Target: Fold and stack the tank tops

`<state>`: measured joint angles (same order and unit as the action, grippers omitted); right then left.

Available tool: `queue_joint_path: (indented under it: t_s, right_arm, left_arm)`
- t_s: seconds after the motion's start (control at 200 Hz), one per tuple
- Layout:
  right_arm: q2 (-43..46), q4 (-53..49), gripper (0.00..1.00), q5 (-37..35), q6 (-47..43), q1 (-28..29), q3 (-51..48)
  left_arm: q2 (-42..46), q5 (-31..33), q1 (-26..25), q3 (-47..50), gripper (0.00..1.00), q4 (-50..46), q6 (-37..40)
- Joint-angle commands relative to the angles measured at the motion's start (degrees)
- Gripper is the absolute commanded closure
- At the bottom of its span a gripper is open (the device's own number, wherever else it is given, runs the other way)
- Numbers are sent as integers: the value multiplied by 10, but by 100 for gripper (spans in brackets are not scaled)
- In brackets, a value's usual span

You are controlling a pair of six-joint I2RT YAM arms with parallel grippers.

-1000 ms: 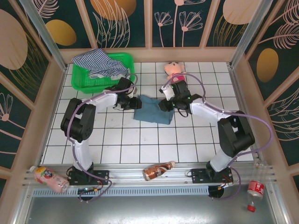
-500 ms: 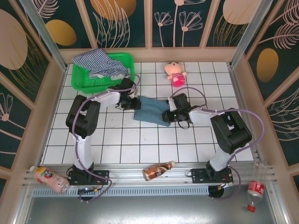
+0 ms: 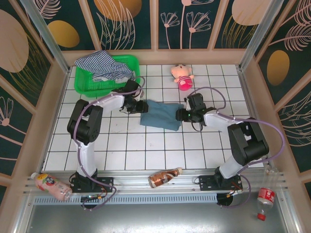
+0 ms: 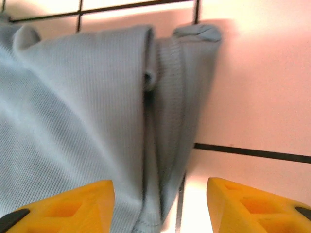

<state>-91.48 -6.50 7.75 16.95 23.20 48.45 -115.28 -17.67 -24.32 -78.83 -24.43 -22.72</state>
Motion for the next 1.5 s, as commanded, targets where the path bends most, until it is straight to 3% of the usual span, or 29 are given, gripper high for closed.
queue_joint_path:
  t_s: [0.0, 0.17, 0.4, 0.485, 0.615, 0.871, 1.131, 1.301, 1.496]
  right_arm:
    - [-26, -7, 46, -18, 29, -4, 37]
    - [-80, 17, 46, 10, 40, 0, 63]
    - [-138, -6, 47, -34, 15, 10, 95]
    - [-146, -8, 53, -44, 14, 11, 90]
    - [-141, -26, 73, -63, -3, 0, 82]
    - [-121, -92, 87, -103, -80, -29, 96]
    - [-102, -177, 88, -181, -224, -118, 99]
    - [-112, -149, 87, -230, -312, -201, 113]
    - [-185, -112, 86, -316, -412, -269, 204]
  left_arm:
    - [40, 20, 1, -22, 53, -37, 0]
    - [80, 47, 2, -20, 47, -58, 5]
    - [112, 60, 5, 0, 44, -79, 17]
    - [120, 64, 7, 8, 43, -81, 16]
    - [135, 68, 8, 14, 43, -85, 17]
    - [147, 29, 8, 9, 43, -77, 7]
    - [160, -28, 8, -1, 43, -56, -3]
    - [182, -47, 7, 7, 40, -26, -19]
    - [176, -18, 7, -36, 36, -50, 0]
